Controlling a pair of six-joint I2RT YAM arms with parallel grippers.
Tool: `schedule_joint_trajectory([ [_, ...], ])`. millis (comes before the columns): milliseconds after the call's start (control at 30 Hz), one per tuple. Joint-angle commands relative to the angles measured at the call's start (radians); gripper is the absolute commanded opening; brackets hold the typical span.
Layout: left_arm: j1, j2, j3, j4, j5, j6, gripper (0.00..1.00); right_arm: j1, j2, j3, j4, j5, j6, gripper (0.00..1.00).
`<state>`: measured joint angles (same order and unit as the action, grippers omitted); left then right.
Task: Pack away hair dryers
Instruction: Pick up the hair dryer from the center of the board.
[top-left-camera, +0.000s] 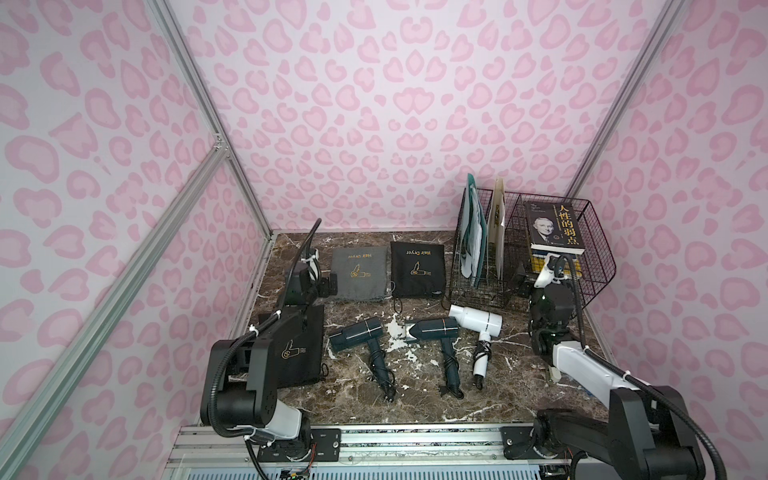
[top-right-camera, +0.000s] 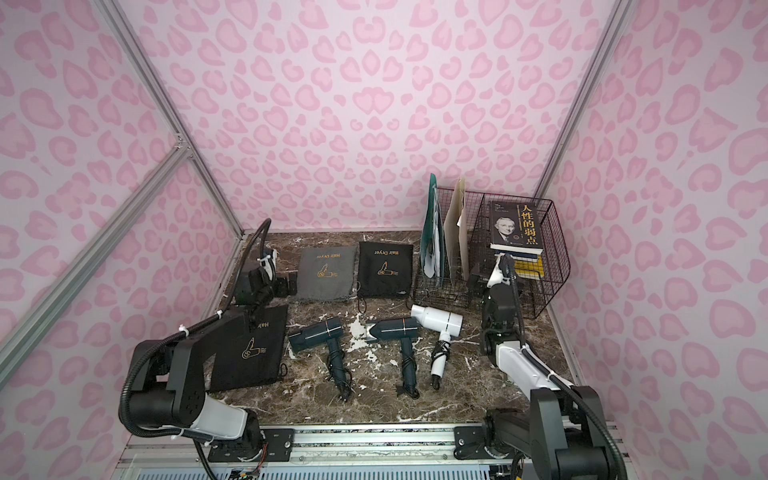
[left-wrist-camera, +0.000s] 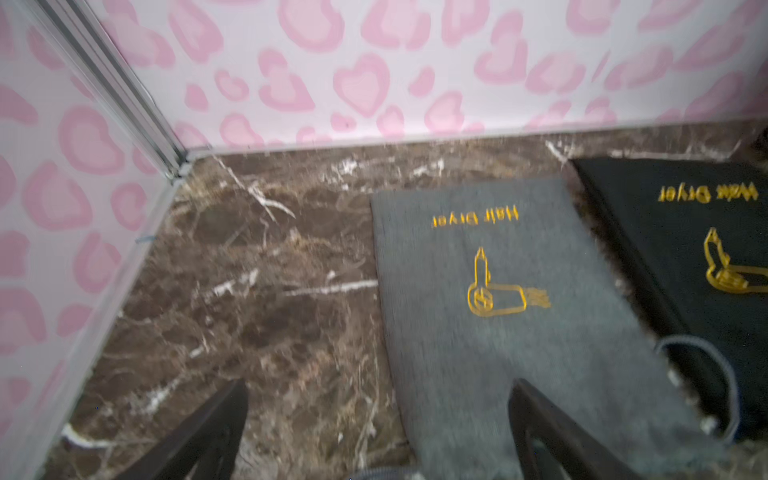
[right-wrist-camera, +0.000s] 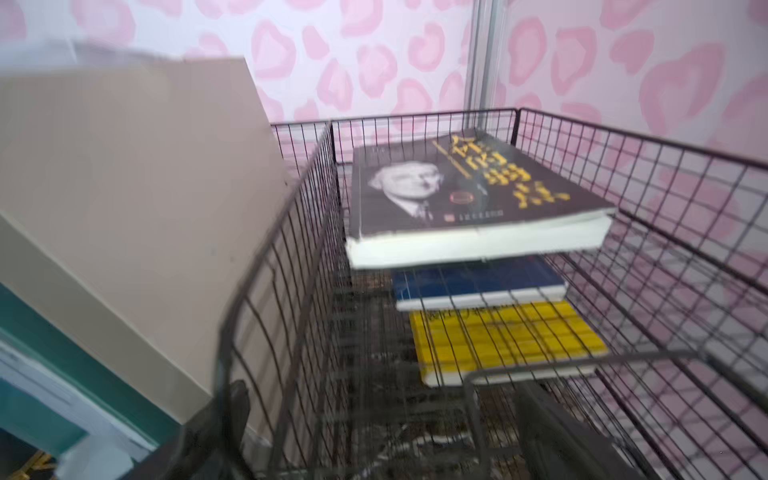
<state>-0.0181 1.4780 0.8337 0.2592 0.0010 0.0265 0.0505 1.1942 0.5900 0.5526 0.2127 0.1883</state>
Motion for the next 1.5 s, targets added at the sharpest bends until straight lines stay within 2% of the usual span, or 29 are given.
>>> schedule_joint_trajectory([
  [0, -0.004, -0.056, 0.067, -0.315, -0.036, -0.03, 1.0, 0.003, 0.0, 0.152, -0.5, -0.014, 0.234, 1.0],
  [67, -0.013, -0.089, 0.139, -0.468, -0.042, -0.023, 1.0, 0.035, -0.009, 0.209, -0.612, -0.04, 0.263, 1.0],
  [167, -0.024, -0.096, 0.301, -0.764, -0.05, 0.014, 1.0, 0.166, -0.089, 0.198, -0.645, -0.026, 0.271, 1.0],
  [267, -0.026, -0.115, 0.419, -0.95, -0.088, 0.048, 0.99, 0.344, -0.111, 0.225, -0.716, -0.003, 0.336, 1.0],
  [367, -0.026, -0.187, 0.47, -1.026, -0.079, 0.052, 0.99, 0.57, -0.062, 0.319, -0.848, 0.105, 0.401, 1.0],
  [400, -0.026, -0.215, 0.482, -1.047, -0.058, 0.06, 0.99, 0.636, -0.037, 0.347, -0.876, 0.107, 0.418, 1.0],
  [500, -0.026, -0.267, 0.542, -1.13, 0.003, 0.084, 0.99, 0.772, 0.074, 0.438, -0.918, -0.023, 0.469, 0.99],
  [567, -0.026, -0.266, 0.609, -1.228, 0.034, 0.104, 0.99, 0.857, 0.17, 0.502, -0.932, -0.101, 0.48, 0.93],
  [600, -0.026, -0.262, 0.65, -1.282, 0.067, 0.117, 0.99, 0.901, 0.228, 0.543, -0.949, -0.128, 0.485, 0.93],
  [700, -0.026, -0.268, 0.685, -1.353, 0.135, 0.114, 0.99, 1.004, 0.388, 0.67, -1.03, -0.137, 0.517, 0.92],
  [767, -0.026, -0.284, 0.679, -1.353, 0.152, 0.106, 0.99, 1.048, 0.487, 0.749, -1.077, -0.177, 0.522, 0.95],
  [867, -0.026, -0.308, 0.678, -1.351, 0.153, 0.106, 0.99, 1.1, 0.608, 0.869, -1.166, -0.153, 0.535, 0.96],
  [967, -0.026, -0.325, 0.676, -1.363, 0.174, 0.115, 0.99, 1.102, 0.666, 0.868, -1.152, -0.229, 0.561, 0.92],
  [1000, -0.026, -0.33, 0.674, -1.369, 0.185, 0.117, 0.99, 1.102, 0.688, 0.874, -1.149, -0.256, 0.56, 0.86],
  [1100, -0.026, -0.341, 0.67, -1.377, 0.219, 0.127, 0.99, 1.104, 0.741, 0.899, -1.172, -0.272, 0.57, 0.8],
  [1467, -0.027, -0.314, 0.656, -1.387, 0.244, 0.155, 0.99, 1.098, 0.836, 0.884, -1.164, -0.299, 0.598, 0.78],
])
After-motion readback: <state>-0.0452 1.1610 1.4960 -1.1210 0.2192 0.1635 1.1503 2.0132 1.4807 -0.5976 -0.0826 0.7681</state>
